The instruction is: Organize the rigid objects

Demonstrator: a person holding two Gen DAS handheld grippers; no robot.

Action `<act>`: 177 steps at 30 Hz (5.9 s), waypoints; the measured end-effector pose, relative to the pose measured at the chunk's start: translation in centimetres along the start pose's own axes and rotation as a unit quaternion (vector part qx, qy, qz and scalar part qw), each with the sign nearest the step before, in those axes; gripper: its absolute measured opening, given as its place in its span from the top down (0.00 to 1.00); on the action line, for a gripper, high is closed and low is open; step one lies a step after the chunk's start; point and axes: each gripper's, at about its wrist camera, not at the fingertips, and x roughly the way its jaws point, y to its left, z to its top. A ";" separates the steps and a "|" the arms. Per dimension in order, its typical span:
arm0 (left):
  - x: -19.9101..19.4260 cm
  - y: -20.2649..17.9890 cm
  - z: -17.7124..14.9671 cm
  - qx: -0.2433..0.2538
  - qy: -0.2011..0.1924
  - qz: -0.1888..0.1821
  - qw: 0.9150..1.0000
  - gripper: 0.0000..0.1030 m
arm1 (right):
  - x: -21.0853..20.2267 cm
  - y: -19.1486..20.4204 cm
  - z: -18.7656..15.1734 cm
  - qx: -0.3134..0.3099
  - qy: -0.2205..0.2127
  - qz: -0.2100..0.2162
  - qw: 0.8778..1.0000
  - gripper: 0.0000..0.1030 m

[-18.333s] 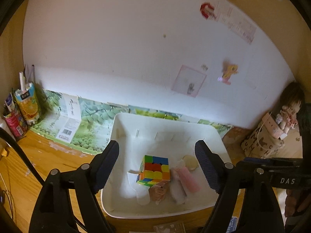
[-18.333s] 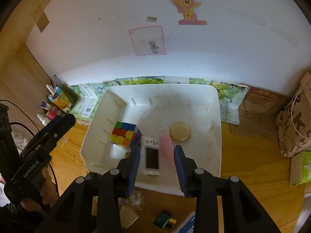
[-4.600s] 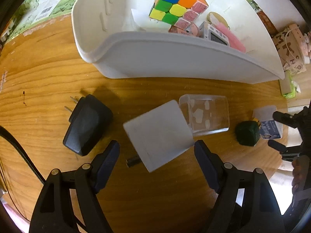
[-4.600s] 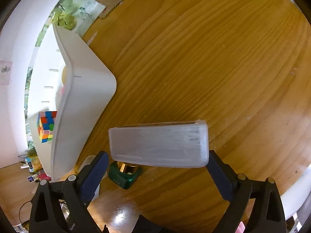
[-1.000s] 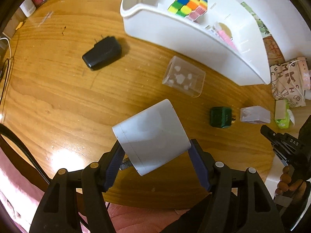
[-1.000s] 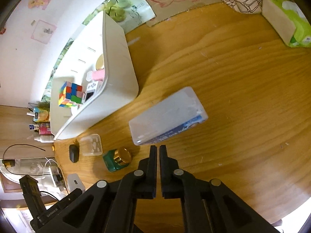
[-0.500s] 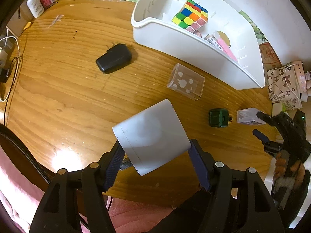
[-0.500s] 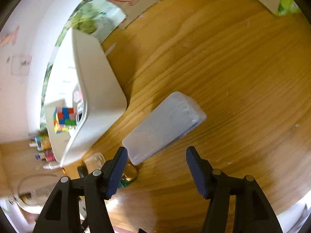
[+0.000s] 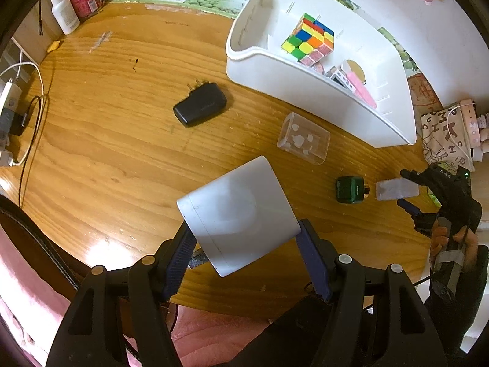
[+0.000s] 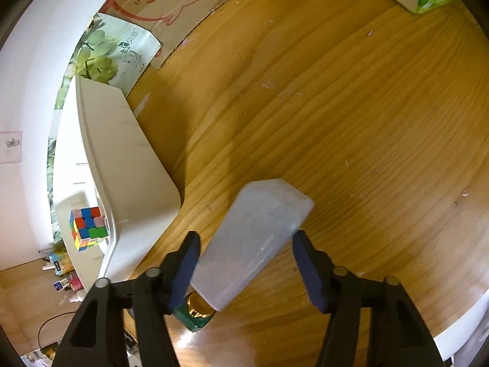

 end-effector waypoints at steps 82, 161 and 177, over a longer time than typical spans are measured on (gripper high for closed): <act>-0.3 -5.9 16.8 0.238 -0.262 -0.160 0.921 0.18 | -4.9 16.3 -7.4 -0.264 -0.260 0.178 0.912 0.36; 3.5 -9.1 4.8 0.061 -0.073 -0.005 0.995 0.16 | -2.4 4.8 -17.8 -0.621 -0.216 0.074 0.749 0.20; 9.9 -9.9 8.8 0.077 -0.006 0.043 0.996 0.16 | 2.2 6.2 -15.7 -0.620 -0.130 0.036 0.773 0.20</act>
